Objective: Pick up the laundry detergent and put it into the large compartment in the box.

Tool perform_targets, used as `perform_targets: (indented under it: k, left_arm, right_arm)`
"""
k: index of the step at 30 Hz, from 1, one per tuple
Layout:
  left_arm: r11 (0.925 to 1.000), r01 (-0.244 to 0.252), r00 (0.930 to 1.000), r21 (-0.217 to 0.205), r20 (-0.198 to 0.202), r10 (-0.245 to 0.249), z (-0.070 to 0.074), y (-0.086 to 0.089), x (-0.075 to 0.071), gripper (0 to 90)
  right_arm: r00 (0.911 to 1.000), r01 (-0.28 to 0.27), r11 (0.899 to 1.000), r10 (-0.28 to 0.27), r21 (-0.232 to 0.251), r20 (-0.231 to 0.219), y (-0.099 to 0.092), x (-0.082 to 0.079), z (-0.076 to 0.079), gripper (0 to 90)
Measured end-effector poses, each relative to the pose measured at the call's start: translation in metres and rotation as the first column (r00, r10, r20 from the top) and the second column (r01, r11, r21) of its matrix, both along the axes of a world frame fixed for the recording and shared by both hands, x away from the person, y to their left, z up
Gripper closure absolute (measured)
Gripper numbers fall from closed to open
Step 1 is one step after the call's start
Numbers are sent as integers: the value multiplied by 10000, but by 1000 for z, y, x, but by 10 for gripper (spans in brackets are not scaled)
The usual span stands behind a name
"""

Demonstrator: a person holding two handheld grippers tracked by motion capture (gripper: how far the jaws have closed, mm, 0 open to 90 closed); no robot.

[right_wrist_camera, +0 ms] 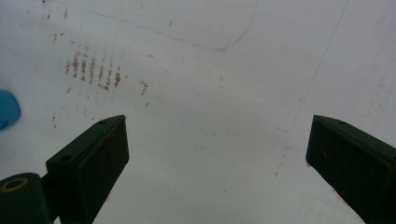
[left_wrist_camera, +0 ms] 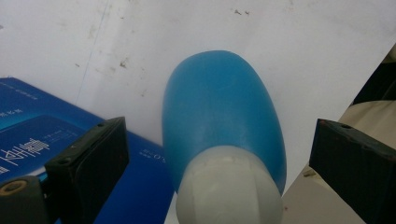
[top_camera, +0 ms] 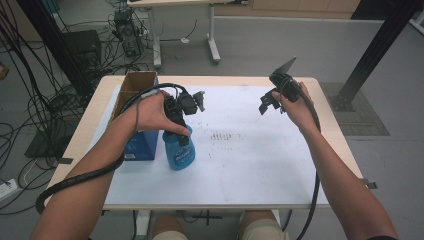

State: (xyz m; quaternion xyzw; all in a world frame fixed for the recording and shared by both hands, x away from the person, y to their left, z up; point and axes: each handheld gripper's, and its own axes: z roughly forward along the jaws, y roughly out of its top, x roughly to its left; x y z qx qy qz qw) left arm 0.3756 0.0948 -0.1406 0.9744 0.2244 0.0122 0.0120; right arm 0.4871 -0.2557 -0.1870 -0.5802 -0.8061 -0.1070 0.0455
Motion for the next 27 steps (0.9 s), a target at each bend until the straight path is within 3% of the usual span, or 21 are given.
perform_targets:
  k: [27]
  left_arm:
    - [10000, -27, 10000, -87, -68, 26, -10, 6, -2, 57]
  right_arm:
    - [10000, -15, 10000, 15, -12, 61, -1, -1, 1, 57]
